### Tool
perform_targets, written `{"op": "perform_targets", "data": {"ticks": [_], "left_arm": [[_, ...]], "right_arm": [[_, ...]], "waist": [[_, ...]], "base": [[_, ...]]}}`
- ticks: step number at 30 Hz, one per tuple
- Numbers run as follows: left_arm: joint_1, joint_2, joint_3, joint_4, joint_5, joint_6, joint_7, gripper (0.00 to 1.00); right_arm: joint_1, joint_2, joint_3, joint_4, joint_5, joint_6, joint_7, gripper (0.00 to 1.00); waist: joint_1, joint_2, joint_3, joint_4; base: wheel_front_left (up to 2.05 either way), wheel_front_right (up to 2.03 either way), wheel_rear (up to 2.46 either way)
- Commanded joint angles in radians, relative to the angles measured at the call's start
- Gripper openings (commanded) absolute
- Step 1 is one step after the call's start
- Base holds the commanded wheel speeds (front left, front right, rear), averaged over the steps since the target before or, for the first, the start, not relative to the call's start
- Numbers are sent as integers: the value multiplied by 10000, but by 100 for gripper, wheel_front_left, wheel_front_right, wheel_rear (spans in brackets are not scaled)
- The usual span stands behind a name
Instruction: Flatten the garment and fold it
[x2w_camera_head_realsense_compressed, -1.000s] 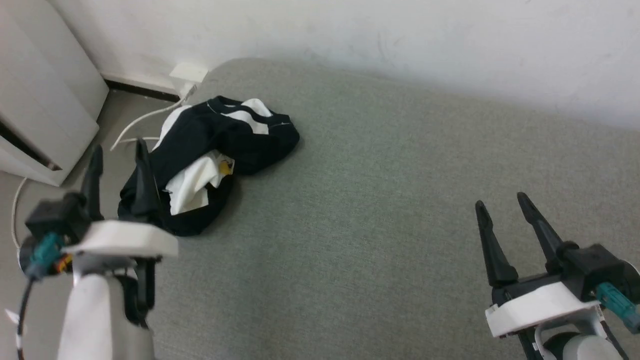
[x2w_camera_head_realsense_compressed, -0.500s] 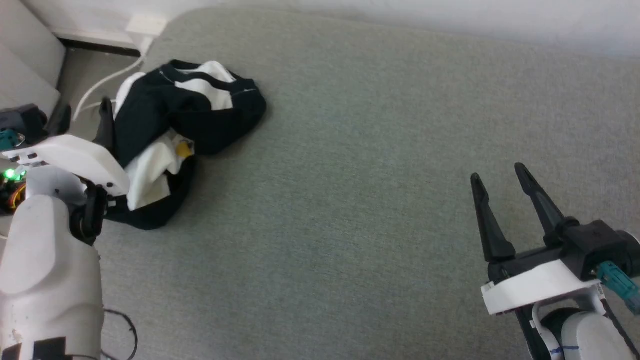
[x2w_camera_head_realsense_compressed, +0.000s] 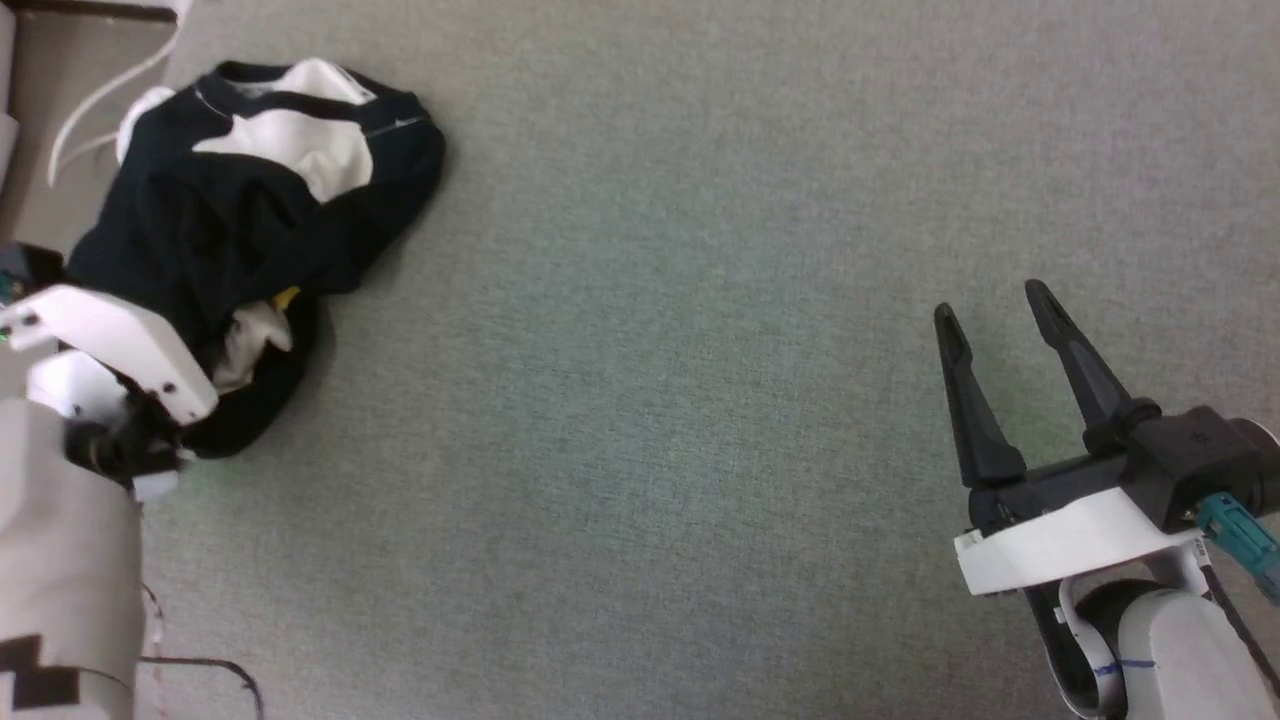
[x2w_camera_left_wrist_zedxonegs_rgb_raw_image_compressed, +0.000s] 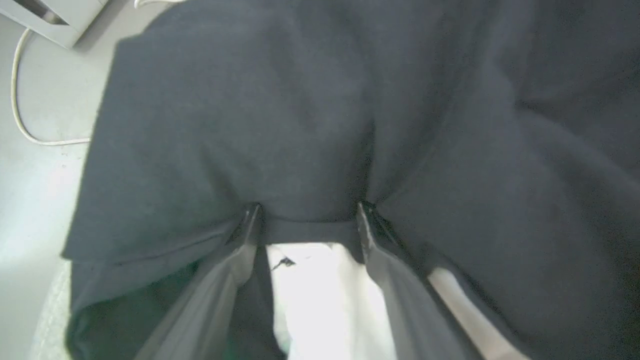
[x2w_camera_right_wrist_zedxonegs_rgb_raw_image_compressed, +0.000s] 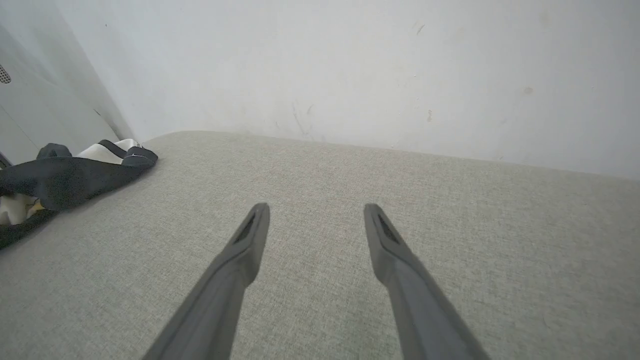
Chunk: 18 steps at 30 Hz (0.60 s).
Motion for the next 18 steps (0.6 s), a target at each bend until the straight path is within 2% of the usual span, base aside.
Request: {"op": "perform_targets", "data": {"ticks": [1,2,3,6,9,13,18], "left_arm": [[-12,-189,-187,526,-199,-53,379,78],[-91,-193,-242,618,-342,-63,547,47],[-163,-167,-302,696,-460,-74,661,0],[-399,-18,-462,880,-718,-106,718,0],[-722,249,-620,911,-777,-138,141,0],[-1319,698,-664,787,-621,-50,-1499,0],[-1870,854,-811,384,-252,-28,-3618,0]], "right_arm": [[-219,8,56,-52,67,-19,-56,100],[-250,8,73,-47,82,-19,-55,100],[-274,9,81,-42,99,-19,-55,100],[-330,9,132,7,157,-20,-66,100],[-331,10,167,103,257,-20,-110,100],[-277,11,160,279,470,-21,-256,100],[-91,11,61,568,802,-21,-491,100]], "waist": [[1,0,279,-60],[1,0,313,-37],[1,0,339,-7],[1,0,301,75],[1,0,126,181],[1,0,-337,298],[1,0,-1152,299]], "base": [[0,0,0],[0,0,0],[0,0,0],[0,0,0],[0,0,0],[0,0,0],[0,0,0]]}}
